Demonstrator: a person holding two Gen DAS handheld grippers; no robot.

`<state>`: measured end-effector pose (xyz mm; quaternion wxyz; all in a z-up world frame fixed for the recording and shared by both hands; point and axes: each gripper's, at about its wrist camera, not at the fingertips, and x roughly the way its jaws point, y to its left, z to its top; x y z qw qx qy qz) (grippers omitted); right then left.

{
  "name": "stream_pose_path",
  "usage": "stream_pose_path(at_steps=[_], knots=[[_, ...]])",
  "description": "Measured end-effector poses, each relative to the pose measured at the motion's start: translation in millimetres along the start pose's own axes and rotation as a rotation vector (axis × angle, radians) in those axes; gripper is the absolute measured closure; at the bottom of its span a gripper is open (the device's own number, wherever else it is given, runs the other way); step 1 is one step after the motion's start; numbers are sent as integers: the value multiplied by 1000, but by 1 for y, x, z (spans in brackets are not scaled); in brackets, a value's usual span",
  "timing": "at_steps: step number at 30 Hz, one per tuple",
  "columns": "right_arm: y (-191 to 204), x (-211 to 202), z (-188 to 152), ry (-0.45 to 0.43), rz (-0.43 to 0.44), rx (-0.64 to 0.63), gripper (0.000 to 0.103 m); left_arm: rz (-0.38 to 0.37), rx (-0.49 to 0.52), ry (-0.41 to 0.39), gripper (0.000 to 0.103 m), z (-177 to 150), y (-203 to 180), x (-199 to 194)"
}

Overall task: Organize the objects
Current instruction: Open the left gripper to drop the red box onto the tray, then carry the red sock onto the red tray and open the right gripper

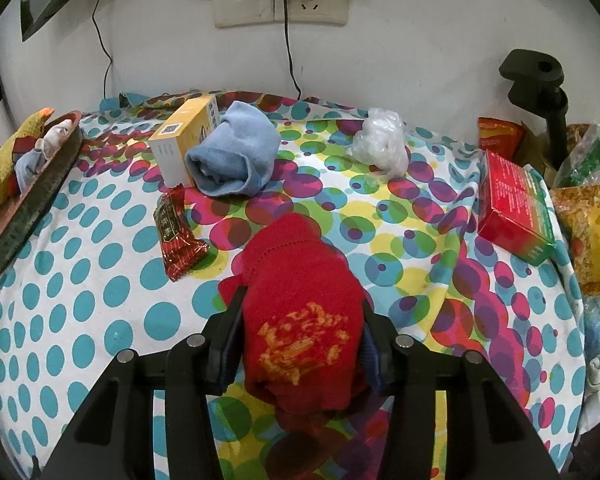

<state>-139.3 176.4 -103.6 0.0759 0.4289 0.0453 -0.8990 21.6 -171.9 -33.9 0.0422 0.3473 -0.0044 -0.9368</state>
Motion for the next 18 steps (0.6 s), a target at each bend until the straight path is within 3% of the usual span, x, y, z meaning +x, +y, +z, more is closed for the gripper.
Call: stream_pose_path(at_steps=[7,11,18], knots=[[2,-12,-5,-6,-56,-40,57,3,-39,-41,43,0,20,-17],[2,-15,-6,-4,-78,-36,57,70,-25,-51,43,-2,30,-16],[-9,-22,-10,16,-67,75,58,67,-100,-16,43,-7,55,-5]])
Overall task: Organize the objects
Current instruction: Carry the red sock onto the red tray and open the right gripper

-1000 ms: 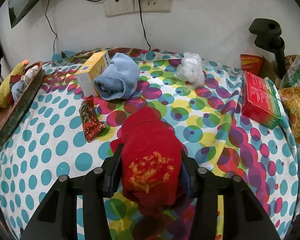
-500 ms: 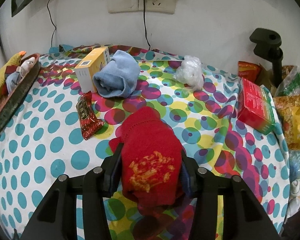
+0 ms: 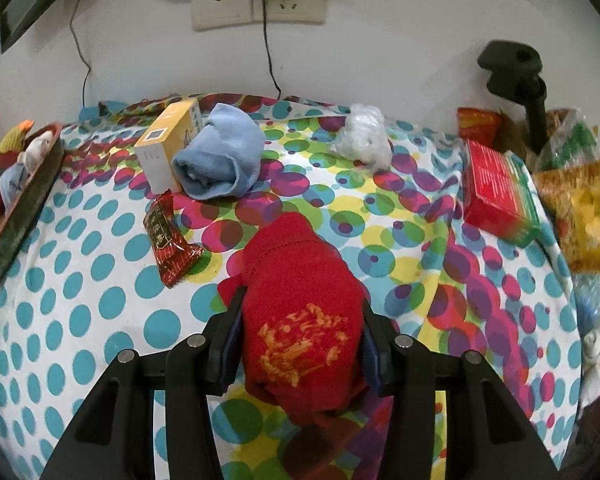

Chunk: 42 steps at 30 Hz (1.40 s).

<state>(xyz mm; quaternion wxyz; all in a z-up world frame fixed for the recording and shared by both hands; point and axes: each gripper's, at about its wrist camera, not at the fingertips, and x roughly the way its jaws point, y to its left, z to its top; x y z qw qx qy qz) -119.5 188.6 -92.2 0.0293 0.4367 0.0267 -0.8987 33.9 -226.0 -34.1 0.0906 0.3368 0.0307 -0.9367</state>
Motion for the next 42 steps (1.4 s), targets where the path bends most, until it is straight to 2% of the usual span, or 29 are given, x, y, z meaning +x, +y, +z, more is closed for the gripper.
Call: stream_pose_path(at_steps=[3,8,11,13,17,23,29,31,33,36,39,42], knots=[[4,-2,1,10,-17,-16,58,-9,-39,25,43,-1,10,6],[1,-10,3,16,-10,1,59,16,-59,10,43,0,18,3],[7,-15,11,2,34,15,59,16,-78,-13,43,2,23,-2],[20,-25,18,-23,27,-21,59,30,-66,-7,43,4,24,0],[71,-34,39,-70,75,-73,59,84,-82,-15,43,4,36,-2],[138,-52,61,-108,167,-142,59,70,-186,7,43,3,60,3],[189,-65,88,-120,251,-138,59,80,-202,-1,43,3,64,0],[209,-67,97,-132,260,-157,59,103,-190,-4,43,4,64,0],[230,-61,105,-123,271,-172,59,96,-201,-17,43,4,67,-3],[259,-40,110,-70,288,-164,59,108,-228,-20,43,3,76,-3],[282,-21,116,-29,270,-180,59,112,-259,-5,43,1,84,1],[305,-3,122,-4,207,-225,59,103,-270,4,43,-1,85,3]])
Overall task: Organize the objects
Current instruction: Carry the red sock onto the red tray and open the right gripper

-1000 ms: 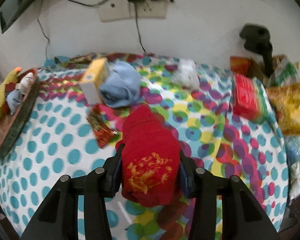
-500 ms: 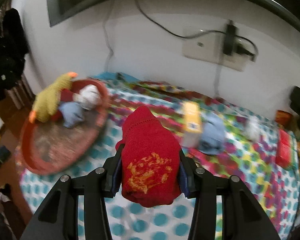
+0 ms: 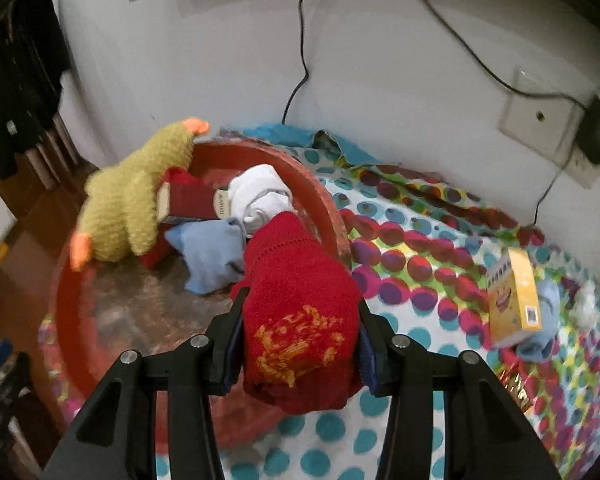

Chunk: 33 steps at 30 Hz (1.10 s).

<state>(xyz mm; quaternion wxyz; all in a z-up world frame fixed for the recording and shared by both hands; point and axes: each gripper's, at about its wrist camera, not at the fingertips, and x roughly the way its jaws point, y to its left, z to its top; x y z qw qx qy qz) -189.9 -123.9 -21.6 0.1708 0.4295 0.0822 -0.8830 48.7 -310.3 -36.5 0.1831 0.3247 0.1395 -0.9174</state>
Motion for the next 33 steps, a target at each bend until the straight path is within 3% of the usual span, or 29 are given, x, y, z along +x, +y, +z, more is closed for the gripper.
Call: stream_pose_path(at_steps=[5,18,29,33], knots=[[5,33,12,59,-62,9,59,27,41,-22,43,-2,-7,-2],[17,73,15,132,-13,30,58,6,58,5,43,-7,-8,5],[14,69,10,133,2,32,46,-5,80,29,43,-12,-15,11],[16,61,9,116,6,32,37,-9,78,45,43,-14,-16,14]])
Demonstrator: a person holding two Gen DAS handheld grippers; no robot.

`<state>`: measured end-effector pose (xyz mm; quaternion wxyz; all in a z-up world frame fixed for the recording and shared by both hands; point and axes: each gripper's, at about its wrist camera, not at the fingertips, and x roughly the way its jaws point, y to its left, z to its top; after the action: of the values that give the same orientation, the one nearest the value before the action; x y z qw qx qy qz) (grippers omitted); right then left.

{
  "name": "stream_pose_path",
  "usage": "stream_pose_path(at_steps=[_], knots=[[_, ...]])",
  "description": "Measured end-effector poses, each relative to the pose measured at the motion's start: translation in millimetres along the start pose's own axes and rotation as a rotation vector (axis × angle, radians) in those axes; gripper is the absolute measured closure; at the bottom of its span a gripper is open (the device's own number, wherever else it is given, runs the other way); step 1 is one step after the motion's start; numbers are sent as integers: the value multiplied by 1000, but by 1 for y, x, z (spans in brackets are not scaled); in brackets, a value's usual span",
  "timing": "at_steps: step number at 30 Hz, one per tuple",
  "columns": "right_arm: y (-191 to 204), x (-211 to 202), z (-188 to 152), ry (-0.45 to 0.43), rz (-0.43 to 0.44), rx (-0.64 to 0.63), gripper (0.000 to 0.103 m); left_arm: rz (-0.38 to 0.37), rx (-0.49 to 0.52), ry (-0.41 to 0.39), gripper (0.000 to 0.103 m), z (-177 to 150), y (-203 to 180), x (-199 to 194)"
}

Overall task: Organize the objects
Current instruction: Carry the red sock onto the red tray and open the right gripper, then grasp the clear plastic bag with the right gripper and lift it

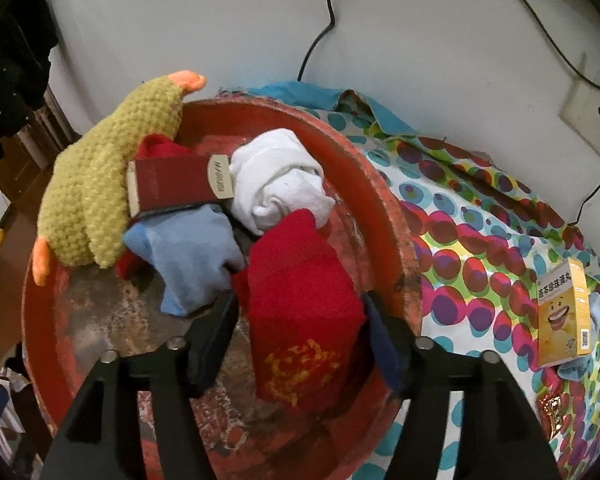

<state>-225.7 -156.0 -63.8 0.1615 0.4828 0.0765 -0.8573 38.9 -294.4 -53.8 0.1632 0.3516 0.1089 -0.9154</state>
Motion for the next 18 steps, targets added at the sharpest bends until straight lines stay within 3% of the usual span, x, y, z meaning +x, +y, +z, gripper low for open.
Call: stream_pose_path(at_steps=[12,15,18], knots=[[-1,-54,-14,-118,-59,-52,35,-2,31,-24,43,0,-10,-6],[-19,-73,-36,-182,-64,-27,18,2,58,-18,43,-3,-18,-4],[-47,-84,-67,-197,-95,-1,18,5,97,-5,43,-9,-31,0]])
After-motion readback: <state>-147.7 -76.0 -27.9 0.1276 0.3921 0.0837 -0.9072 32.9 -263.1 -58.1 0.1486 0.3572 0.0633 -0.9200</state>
